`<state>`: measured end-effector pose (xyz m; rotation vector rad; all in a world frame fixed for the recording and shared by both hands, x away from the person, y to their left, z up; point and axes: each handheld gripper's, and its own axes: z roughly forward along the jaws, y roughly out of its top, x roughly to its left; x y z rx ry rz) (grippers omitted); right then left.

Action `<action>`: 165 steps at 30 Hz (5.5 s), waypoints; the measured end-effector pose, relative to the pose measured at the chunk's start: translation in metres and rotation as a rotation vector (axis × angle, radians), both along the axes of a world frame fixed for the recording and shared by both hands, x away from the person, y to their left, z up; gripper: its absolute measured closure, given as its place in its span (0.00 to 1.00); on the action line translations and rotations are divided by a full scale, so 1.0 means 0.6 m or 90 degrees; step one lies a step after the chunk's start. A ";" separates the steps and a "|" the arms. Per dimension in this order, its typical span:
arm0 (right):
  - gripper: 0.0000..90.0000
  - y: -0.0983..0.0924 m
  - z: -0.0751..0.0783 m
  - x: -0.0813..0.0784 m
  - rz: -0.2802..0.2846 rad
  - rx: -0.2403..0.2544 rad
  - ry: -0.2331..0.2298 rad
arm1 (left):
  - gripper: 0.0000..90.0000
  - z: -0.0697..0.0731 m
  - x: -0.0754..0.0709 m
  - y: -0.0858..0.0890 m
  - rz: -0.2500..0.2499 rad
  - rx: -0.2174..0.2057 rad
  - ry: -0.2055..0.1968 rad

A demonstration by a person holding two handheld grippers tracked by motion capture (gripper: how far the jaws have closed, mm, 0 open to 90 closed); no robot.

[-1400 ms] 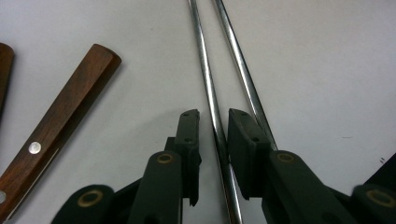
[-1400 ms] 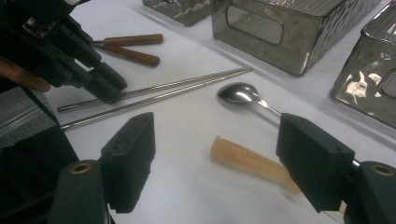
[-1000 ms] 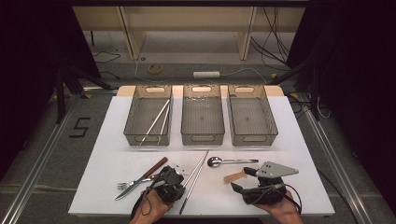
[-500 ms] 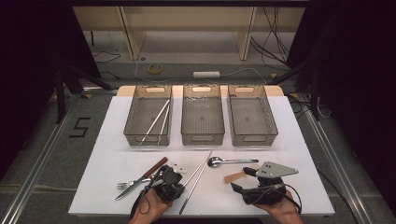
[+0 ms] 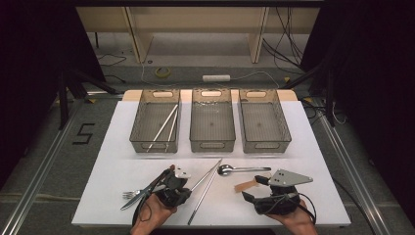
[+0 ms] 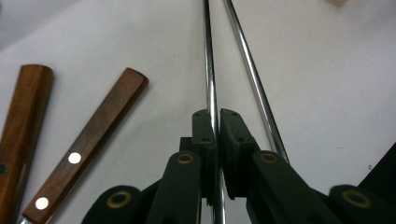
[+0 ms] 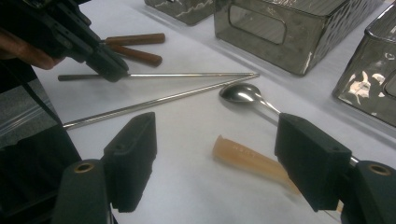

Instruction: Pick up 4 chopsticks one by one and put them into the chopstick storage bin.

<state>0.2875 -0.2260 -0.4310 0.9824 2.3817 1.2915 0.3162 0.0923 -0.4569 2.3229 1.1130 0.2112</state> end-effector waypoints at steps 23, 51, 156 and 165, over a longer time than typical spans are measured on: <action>0.34 0.000 0.000 0.000 0.000 -0.003 0.002 | 0.94 0.048 -0.009 0.034 -0.011 -0.043 -0.049; 0.34 -0.003 -0.002 0.003 -0.003 0.003 0.006 | 0.94 0.154 0.077 0.148 0.096 -0.121 -0.147; 0.27 -0.005 0.002 0.001 -0.009 0.015 0.002 | 0.26 0.107 0.103 0.095 0.130 -0.064 -0.037; 0.28 -0.005 0.001 0.002 -0.008 0.014 0.001 | 0.25 0.075 0.062 0.066 0.112 -0.042 -0.007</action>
